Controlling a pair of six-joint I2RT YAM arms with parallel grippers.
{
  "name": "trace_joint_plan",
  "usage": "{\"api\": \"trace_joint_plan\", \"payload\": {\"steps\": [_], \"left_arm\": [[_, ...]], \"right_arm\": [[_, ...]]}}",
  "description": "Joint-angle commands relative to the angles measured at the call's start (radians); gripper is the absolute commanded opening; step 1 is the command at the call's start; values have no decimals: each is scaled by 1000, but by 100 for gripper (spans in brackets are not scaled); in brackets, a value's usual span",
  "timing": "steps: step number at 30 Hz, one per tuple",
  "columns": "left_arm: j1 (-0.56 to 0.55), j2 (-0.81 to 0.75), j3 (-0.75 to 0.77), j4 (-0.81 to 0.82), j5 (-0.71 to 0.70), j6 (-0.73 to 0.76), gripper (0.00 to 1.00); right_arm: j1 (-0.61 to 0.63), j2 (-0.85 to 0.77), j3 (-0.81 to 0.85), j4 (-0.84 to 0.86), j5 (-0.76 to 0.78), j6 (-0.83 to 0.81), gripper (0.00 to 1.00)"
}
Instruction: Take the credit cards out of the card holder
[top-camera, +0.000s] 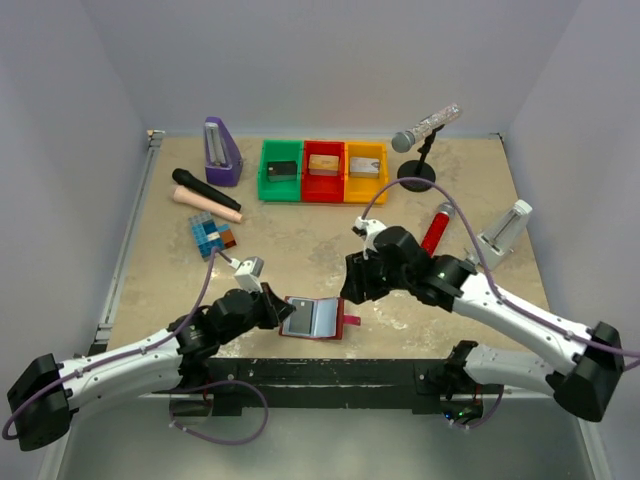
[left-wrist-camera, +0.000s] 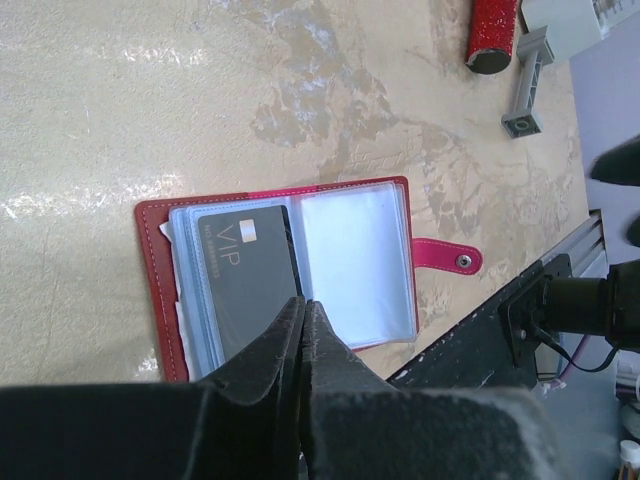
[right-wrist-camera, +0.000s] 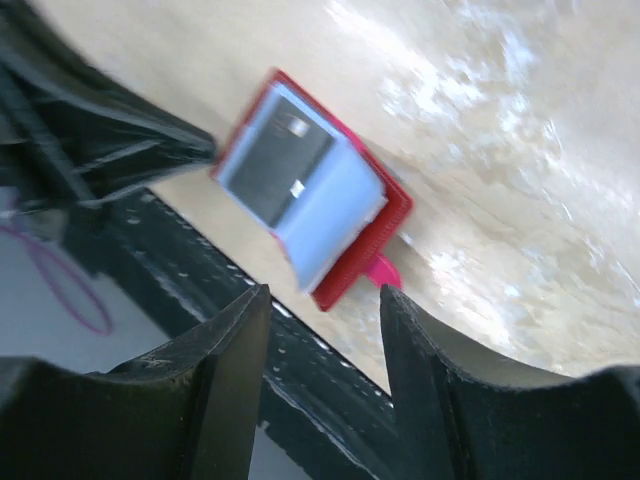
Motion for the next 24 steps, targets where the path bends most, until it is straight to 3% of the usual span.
{"api": "trace_joint_plan", "payload": {"steps": [1,4,6,9,11,16,24], "left_arm": [[6,-5,1,24,-8,7,6],[8,5,-9,71,11,1,9],[8,5,-26,123,35,1,14],[9,2,-55,202,63,2,27],[9,2,-59,208,67,4,29],[9,16,-59,187,55,1,23],[9,53,-85,216,32,1,14]], "right_arm": [[9,-169,-90,285,-169,9,53],[7,-130,-201,516,-326,130,51],[6,-43,-187,508,-398,179,38],[9,57,-277,746,-452,283,27],[9,88,-344,871,-419,333,19],[9,177,-342,854,-370,325,9],[9,303,-342,853,-359,315,8]]}}
